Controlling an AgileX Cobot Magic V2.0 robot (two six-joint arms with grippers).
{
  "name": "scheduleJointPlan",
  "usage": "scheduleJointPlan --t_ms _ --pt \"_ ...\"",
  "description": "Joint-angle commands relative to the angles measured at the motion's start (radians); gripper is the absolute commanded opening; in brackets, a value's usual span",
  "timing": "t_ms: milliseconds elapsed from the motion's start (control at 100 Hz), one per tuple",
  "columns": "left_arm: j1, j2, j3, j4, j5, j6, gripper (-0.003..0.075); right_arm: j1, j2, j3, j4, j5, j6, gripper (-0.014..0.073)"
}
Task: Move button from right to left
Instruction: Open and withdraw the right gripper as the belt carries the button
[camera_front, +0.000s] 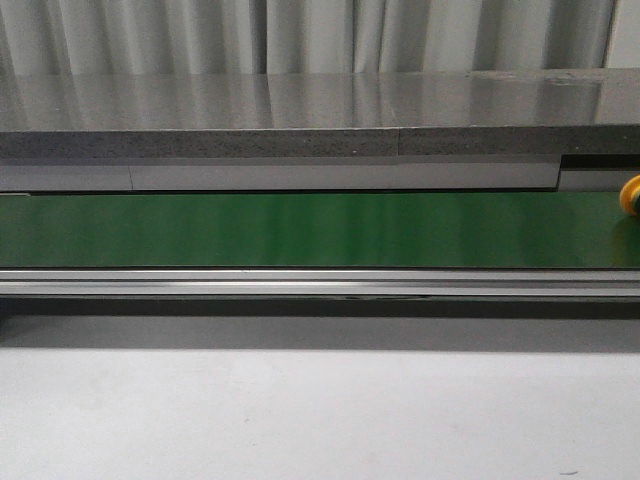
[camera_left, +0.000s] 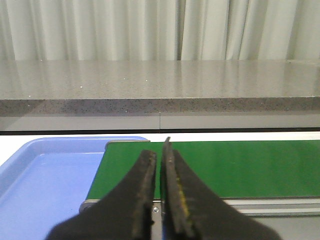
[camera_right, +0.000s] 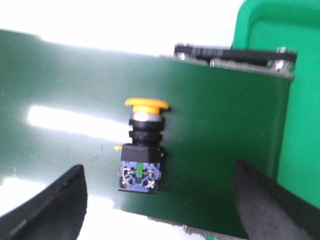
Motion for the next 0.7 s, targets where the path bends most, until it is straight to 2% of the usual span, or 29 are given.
scheduleJointPlan --t_ms 0,200,360,590,690 --pt "0.002 -0.036 0.041 -0.007 -0.081 -0.012 0.0005 0.008 -0.085 -0.004 0.016 -0.093 -0.013 0.0562" --pt "0.002 -0.036 0.041 -0.007 -0.081 -0.012 0.0005 0.013 -0.257 0.171 0.016 -0.341 -0.015 0.0561" --pt "0.002 -0.036 0.041 -0.007 -0.081 -0.012 0.0005 0.071 -0.415 0.373 0.016 -0.531 -0.039 0.0561" --pt "0.002 -0.036 0.041 -0.007 -0.081 -0.012 0.0005 0.15 -0.633 0.587 0.02 -0.566 -0.047 0.0557" --pt "0.002 -0.036 0.041 -0.007 -0.081 -0.012 0.0005 0.157 -0.739 0.65 0.027 -0.569 -0.047 0.0507"
